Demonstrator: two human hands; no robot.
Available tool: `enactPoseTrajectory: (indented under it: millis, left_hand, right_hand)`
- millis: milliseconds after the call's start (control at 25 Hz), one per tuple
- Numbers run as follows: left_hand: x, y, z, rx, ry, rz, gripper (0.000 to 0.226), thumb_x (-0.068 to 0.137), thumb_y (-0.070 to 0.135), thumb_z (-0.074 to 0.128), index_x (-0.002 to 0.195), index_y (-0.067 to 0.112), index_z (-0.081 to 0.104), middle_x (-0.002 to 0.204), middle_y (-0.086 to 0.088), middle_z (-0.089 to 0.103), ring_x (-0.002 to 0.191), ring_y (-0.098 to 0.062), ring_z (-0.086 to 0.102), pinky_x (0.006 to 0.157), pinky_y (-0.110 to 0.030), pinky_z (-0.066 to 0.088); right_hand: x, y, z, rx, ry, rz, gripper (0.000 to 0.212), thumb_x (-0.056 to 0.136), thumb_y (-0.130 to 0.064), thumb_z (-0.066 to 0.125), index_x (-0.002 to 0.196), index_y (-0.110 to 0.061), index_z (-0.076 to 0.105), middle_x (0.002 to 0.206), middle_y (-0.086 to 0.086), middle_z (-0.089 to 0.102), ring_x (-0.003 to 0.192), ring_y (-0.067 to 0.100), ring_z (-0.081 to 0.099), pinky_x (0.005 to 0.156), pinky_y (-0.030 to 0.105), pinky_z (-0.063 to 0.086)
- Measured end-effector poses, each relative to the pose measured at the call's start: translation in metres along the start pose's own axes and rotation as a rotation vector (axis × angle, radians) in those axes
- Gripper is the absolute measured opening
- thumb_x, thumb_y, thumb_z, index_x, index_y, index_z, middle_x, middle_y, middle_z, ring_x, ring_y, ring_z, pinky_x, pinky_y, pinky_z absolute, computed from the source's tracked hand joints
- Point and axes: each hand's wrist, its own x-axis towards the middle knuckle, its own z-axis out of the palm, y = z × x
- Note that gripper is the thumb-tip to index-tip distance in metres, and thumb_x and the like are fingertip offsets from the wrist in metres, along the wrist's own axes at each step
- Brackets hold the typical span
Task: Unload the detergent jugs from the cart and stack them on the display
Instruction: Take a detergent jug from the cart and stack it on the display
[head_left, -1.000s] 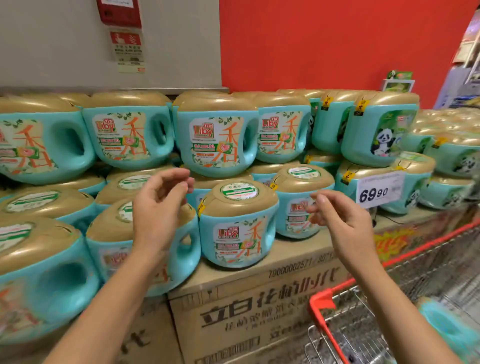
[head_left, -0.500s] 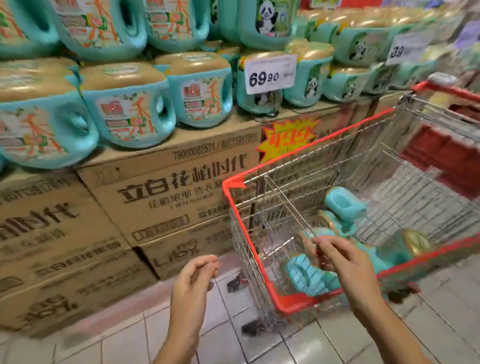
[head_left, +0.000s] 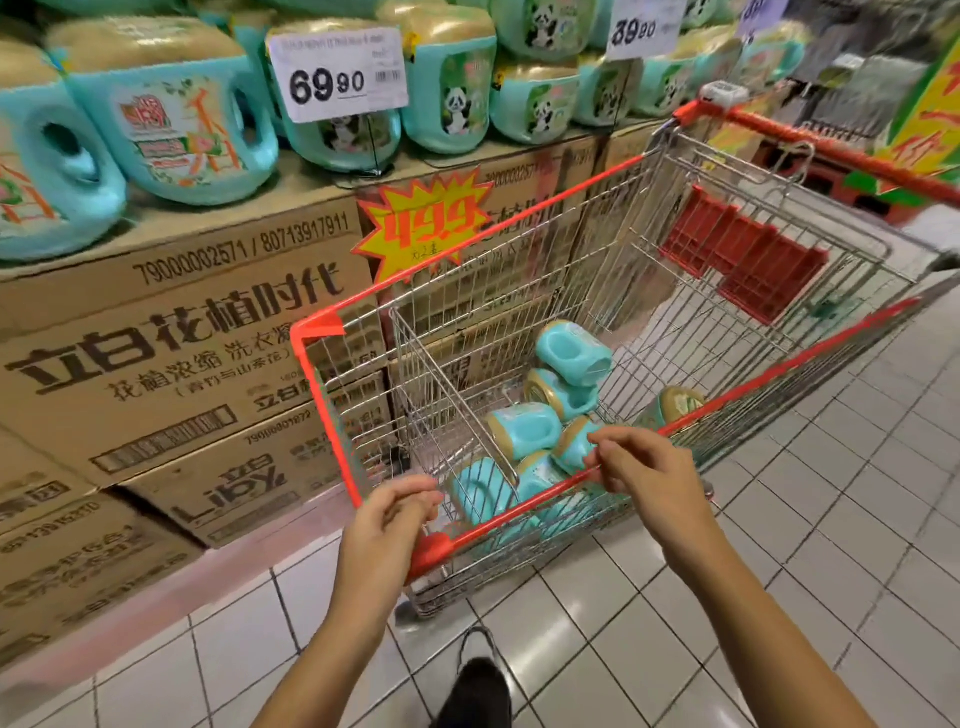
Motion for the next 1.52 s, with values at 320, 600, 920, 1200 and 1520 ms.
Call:
enactPoseTrajectory:
  millis: [320,600,920,1200,1520]
  left_hand:
    - [0.137,0.034,0.114,0.016,-0.092,-0.033,0.018,0.092,0.005,0.057,0.092,0.018,0.069,0.091,-0.005,0.072,0.078,-0.01,0.063,0.065,-0.017,0.049]
    - [0.238,-0.015,0.213,0.162,-0.109,-0.269,0.01,0.091,0.012,0.058,0.095,0.016,0.067,0.082,-0.004,0.064,0.079,-0.017,0.058,0.059,-0.018,0.043]
    - [0.267,-0.131,0.27,0.255,-0.047,-0.641,0.066,0.068,0.058,0.067,0.119,0.018,0.055,0.116,-0.005,0.062,0.098,-0.02,0.057,0.078,-0.028,0.042]
    - [0.265,-0.21,0.305,0.094,-0.005,-0.816,0.048,0.084,0.004,0.072,0.121,0.018,0.045,0.103,0.002,0.051,0.078,0.001,0.056,0.051,-0.005,0.042]
    - [0.268,-0.257,0.326,-0.181,0.046,-0.884,0.112,0.069,-0.002,0.081,0.153,0.021,0.01,0.142,-0.008,0.047,0.124,-0.024,0.05,0.081,-0.021,0.049]
  right_hand:
    - [0.182,0.005,-0.034,-0.271,-0.06,0.088,0.014,0.094,-0.001,0.053,0.099,0.004,0.065,0.073,0.01,0.063,0.049,0.003,0.056,0.049,0.014,0.042]
    - [0.309,0.066,-0.064,-0.563,-0.185,0.322,0.016,0.094,-0.006,0.049,0.083,-0.002,0.059,0.08,0.02,0.058,0.06,0.022,0.053,0.055,0.027,0.04]
    - [0.395,0.188,-0.077,-0.729,-0.493,0.538,0.014,0.092,-0.016,0.061,0.105,-0.01,0.057,0.089,0.018,0.059,0.068,0.025,0.054,0.061,0.032,0.043]
    - [0.407,0.28,-0.086,-0.688,-0.647,0.688,0.035,0.095,-0.014,0.06,0.126,-0.007,0.046,0.073,-0.003,0.052,0.045,-0.001,0.053,0.043,0.009,0.038]
    - [0.386,0.305,-0.089,-0.206,-0.5,0.967,0.044,0.098,-0.007,0.05,0.139,0.003,0.039,0.137,0.031,0.049,0.129,0.047,0.045,0.111,0.056,0.033]
